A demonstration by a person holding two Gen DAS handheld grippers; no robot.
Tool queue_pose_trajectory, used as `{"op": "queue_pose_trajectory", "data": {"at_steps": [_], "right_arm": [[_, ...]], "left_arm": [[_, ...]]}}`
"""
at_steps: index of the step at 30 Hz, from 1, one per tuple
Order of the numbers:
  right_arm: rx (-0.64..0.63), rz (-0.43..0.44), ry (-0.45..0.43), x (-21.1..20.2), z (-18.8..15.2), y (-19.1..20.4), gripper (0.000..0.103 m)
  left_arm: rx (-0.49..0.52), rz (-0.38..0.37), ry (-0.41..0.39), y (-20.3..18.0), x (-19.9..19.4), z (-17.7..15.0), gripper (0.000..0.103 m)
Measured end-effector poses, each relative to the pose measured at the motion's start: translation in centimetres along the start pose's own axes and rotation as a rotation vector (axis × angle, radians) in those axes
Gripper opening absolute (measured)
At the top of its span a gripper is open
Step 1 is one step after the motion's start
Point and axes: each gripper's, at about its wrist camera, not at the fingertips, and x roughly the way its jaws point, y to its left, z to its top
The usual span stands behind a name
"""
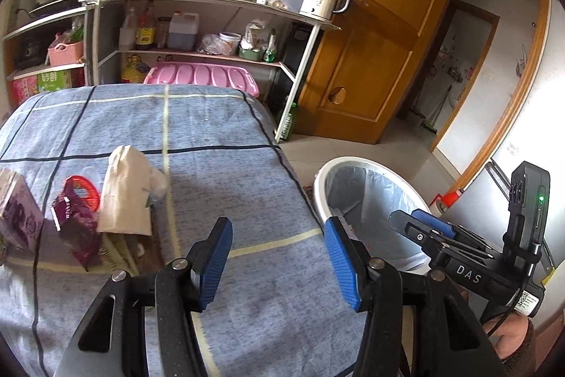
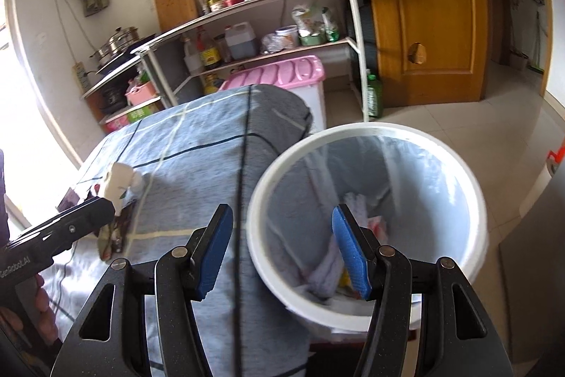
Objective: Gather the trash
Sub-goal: 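Move both open tools back over the table toward the remaining trash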
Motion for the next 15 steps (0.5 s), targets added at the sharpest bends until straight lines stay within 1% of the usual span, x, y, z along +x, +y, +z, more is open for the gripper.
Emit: {"op": "queue_pose_trajectory", "data": {"at_steps": [6, 11, 15], "right_arm": [[-0.039, 0.063, 0.017, 1.4, -0.3, 3.9, 0.059], [-0.099, 0.111, 0.034, 2.4, -0.7, 7.3, 0.059], [-0.144, 0.149, 0.046, 3.2, -1.1, 10.0, 0.059]], "left_arm": [[-0.044, 0.094, -0.041, 3.9, -2.6, -1.0, 0.054], [-0.087, 0.190, -0.076, 7.2, -4.8, -2.1, 0.054], [-0.137, 0.231, -0.093, 9.9, -6.4, -2.9, 0.054]]}}
